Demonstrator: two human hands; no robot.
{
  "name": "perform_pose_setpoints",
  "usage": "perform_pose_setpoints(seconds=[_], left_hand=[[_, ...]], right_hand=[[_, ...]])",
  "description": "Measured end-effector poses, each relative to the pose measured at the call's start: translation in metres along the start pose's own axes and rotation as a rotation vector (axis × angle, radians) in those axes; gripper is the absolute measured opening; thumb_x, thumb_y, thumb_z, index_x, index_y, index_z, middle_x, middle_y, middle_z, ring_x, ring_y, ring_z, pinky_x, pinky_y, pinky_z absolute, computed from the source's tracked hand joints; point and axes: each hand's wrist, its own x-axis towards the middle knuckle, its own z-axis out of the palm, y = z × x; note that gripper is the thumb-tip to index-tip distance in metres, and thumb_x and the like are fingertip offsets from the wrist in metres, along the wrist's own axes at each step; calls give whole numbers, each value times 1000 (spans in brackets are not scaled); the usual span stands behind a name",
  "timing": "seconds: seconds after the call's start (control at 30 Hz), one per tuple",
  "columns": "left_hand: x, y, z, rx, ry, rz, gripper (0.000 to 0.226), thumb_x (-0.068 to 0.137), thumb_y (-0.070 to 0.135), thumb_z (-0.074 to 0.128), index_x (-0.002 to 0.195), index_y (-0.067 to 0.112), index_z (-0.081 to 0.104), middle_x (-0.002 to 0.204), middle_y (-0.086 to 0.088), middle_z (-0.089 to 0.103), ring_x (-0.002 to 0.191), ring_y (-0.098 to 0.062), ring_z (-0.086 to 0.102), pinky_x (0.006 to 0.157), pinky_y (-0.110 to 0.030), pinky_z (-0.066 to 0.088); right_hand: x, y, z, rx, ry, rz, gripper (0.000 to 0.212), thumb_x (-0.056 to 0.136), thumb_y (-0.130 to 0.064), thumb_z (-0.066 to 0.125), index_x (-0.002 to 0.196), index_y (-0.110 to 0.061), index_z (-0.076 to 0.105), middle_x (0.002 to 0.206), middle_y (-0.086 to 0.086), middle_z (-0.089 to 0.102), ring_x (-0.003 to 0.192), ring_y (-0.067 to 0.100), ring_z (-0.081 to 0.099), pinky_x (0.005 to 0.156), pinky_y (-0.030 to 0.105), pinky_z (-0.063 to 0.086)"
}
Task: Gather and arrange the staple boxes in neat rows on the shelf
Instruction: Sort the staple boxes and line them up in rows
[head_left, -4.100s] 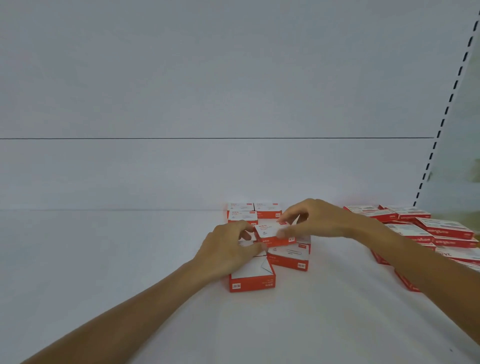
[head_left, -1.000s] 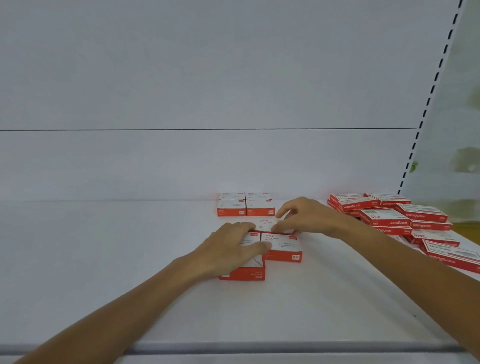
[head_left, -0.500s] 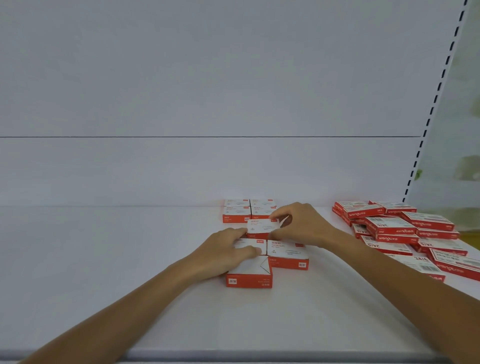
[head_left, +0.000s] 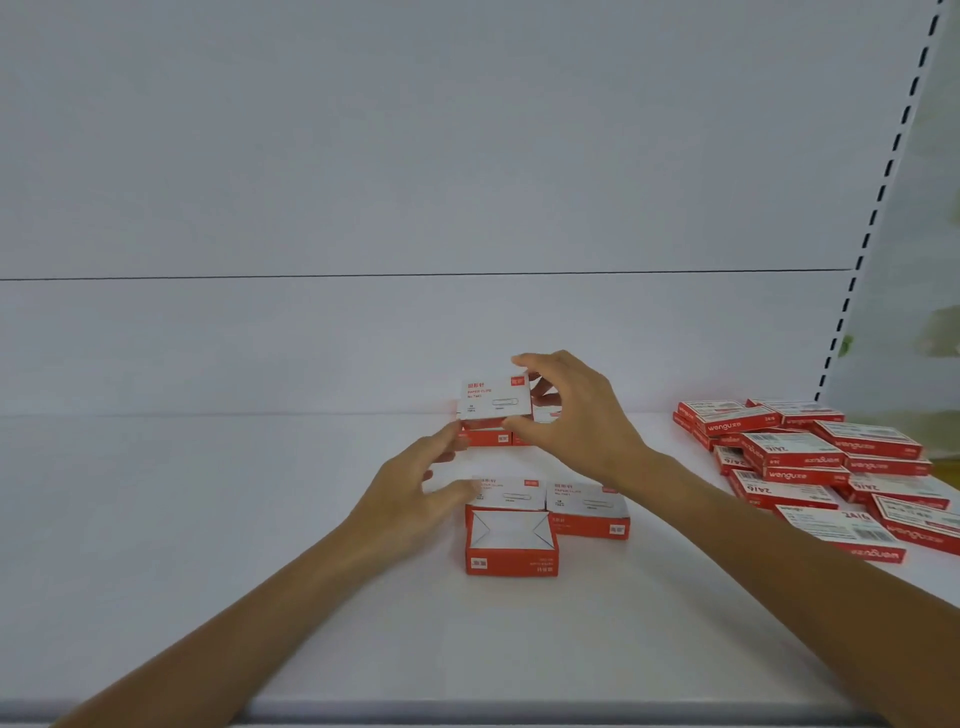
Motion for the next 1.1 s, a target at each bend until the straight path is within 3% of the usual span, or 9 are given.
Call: perform_pose_setpoints(seconds=[0.17,0.3,0.37,0.43,0.53,0.67,0.83,0.97,1.1], left_hand=[[-3,1,7,113,-37,2,61,89,25,57,142,27,26,125,12,50,110,0,44,92,-15,35],[-3,0,8,167,-40,-54,53,89,30,55,138,25,35,127,11,49,103,0,41,85,-13,35],[-2,1,8,207,-67,-54,43,90,31,54,131,23,47,122,13,53,100,-1,47,78,-7,40],[0,-1,9,239,-59,-49,36,89,35,54,123,21,58,121,5,60,101,-8,55,83,-15,45],[0,-2,9,301,-29,-102,41,89,40,52,122,17,60,127,-3,57,116,-14,50,90,-21,37],[-1,-3,11,346,-9,-114,44,89,43,51,124,16,57,131,1,53,116,-11,49,83,-17,32],[-1,-8,10,332,13,-113,38,87,44,53,116,19,58,126,5,54,102,-4,43,85,-17,31],[-1,-11,10,327,-33,-103,44,88,46,51,129,28,48,131,5,49,121,-12,41,98,-24,33],[-1,-11,10,324,-49,-78,45,89,45,50,132,30,47,132,3,50,123,-14,41,104,-30,35]], right_hand=[[-1,2,3,-27,-51,-6,50,78,-30,72,124,-15,57,116,1,58,93,9,56,85,15,48],[-2,1,8,-103,-179,62,49,79,-34,70,122,-14,59,116,4,59,97,13,57,88,23,49],[-2,2,10,-120,-271,106,48,80,-34,69,122,-13,59,117,3,59,93,11,55,78,16,49],[-3,4,12,-99,-376,156,45,82,-32,67,122,-13,59,115,0,59,88,7,53,65,8,43],[0,7,14,-72,-420,229,45,82,-32,68,122,-15,59,116,0,59,85,6,54,62,7,40],[9,7,17,-97,-466,263,47,79,-29,70,123,-14,60,80,-13,49,67,1,46,55,10,32],[16,5,28,-161,-426,261,48,77,-30,73,119,-11,61,121,5,58,87,14,57,66,17,46],[20,5,33,-223,-430,247,41,79,-30,70,113,-11,59,114,8,59,84,18,56,73,25,50],[23,9,36,-223,-428,243,33,76,-30,72,101,-14,57,107,6,58,82,18,56,69,25,50]])
